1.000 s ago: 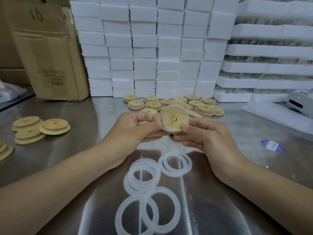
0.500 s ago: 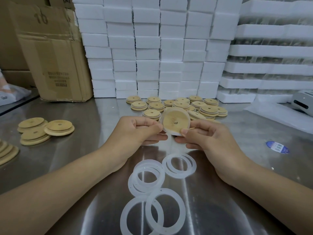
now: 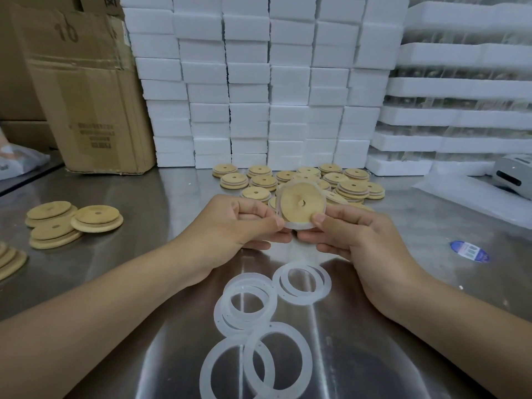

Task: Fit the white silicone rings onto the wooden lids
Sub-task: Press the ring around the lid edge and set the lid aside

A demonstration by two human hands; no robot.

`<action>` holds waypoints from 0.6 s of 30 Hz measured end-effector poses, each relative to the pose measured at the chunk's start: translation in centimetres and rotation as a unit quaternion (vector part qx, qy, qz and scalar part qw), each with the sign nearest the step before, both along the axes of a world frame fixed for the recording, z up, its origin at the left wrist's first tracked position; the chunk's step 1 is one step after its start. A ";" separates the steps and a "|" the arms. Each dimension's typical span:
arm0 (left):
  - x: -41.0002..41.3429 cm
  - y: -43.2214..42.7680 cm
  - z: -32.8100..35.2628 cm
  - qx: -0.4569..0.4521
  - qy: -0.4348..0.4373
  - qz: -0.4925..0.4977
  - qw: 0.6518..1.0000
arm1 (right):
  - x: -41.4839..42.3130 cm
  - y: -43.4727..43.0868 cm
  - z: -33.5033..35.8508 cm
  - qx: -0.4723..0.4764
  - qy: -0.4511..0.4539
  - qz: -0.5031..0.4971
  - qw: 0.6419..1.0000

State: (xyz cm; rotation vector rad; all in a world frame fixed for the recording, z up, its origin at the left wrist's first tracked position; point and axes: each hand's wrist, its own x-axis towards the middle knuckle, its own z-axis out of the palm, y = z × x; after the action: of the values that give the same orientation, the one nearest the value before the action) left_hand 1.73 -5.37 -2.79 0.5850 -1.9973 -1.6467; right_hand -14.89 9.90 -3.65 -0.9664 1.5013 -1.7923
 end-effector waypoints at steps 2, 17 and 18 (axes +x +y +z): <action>0.0 0.2 -0.1 -0.008 -0.013 0.001 1.000 | 0.0 -0.1 0.0 0.002 -0.002 -0.009 1.000; 0.5 0.5 -0.5 0.029 0.051 0.024 0.998 | 0.0 -0.2 0.3 0.006 0.031 0.048 0.998; 0.6 0.5 -0.5 0.031 0.053 0.022 0.998 | 0.0 -0.2 0.3 0.004 0.039 0.044 0.998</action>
State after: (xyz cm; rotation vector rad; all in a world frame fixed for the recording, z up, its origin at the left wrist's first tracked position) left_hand 2.28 -4.89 -3.29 0.5495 -1.8516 -1.6822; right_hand -14.90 9.72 -3.37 -1.0924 1.4897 -1.7026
